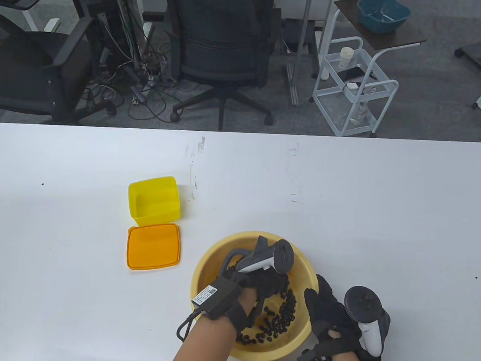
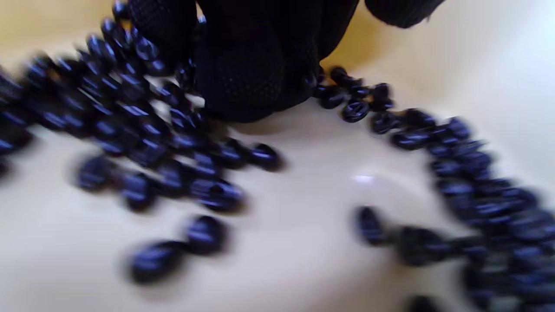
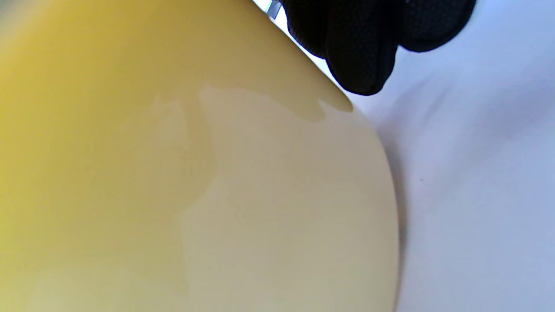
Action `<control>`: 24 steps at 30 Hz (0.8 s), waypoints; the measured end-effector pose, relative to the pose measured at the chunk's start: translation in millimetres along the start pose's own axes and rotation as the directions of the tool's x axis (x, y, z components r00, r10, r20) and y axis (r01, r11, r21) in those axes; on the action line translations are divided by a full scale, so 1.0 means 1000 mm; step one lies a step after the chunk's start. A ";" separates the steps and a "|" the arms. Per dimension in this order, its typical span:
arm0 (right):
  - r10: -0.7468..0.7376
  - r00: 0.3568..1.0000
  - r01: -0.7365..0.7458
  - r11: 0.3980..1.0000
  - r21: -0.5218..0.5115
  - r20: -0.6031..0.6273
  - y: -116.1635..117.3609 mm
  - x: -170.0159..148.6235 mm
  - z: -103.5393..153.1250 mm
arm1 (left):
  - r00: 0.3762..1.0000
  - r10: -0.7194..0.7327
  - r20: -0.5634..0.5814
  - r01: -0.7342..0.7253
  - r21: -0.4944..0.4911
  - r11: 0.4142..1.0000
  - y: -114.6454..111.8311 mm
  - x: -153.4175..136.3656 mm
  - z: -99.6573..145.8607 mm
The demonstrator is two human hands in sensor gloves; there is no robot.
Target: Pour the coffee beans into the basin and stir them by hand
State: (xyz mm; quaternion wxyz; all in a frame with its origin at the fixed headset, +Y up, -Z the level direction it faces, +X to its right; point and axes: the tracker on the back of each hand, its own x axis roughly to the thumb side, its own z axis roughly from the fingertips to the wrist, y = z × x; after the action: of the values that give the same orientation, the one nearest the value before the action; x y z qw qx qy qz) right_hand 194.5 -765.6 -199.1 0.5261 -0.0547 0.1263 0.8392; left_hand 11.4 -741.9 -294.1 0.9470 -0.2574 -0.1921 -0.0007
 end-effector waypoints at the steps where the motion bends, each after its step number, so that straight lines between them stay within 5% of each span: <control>1: 0.001 1.000 -0.001 1.000 -0.002 -0.001 0.000 0.000 0.000 | 0.998 -0.051 -0.029 0.051 -0.007 0.999 -0.001 0.001 0.003; 7: 0.006 1.000 -0.006 1.000 -0.007 -0.003 0.000 0.000 0.000 | 0.894 -0.431 -0.125 0.393 -0.245 0.886 -0.013 0.007 0.014; 10: 0.006 1.000 -0.006 1.000 -0.006 -0.004 0.000 0.000 0.001 | 0.779 -0.621 -0.085 0.535 -0.424 0.730 -0.024 0.010 0.019; 12: 0.014 1.000 -0.014 1.000 0.004 -0.001 0.001 0.001 0.001 | 0.782 -0.622 -0.027 0.535 -0.483 0.693 -0.030 0.012 0.024; 15: 0.027 1.000 -0.027 1.000 0.001 0.003 0.002 0.001 0.002 | 0.894 -0.446 0.040 0.378 -0.601 0.704 -0.037 0.012 0.027; 18: 0.026 1.000 -0.026 1.000 0.001 0.004 0.002 0.001 0.002 | 0.996 -0.072 0.058 0.092 -0.685 0.722 -0.040 0.014 0.025; 24: 0.028 1.000 -0.028 1.000 0.003 0.004 0.002 0.001 0.002 | 0.921 0.378 0.096 -0.228 -0.652 0.723 -0.039 0.023 0.014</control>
State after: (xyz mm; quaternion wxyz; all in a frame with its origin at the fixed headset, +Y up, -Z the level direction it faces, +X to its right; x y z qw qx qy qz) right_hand 192.2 -765.1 -197.4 0.5146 -0.0506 0.1273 0.8464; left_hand 24.0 -766.2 -255.8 0.7655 -0.5848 -0.2404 0.1197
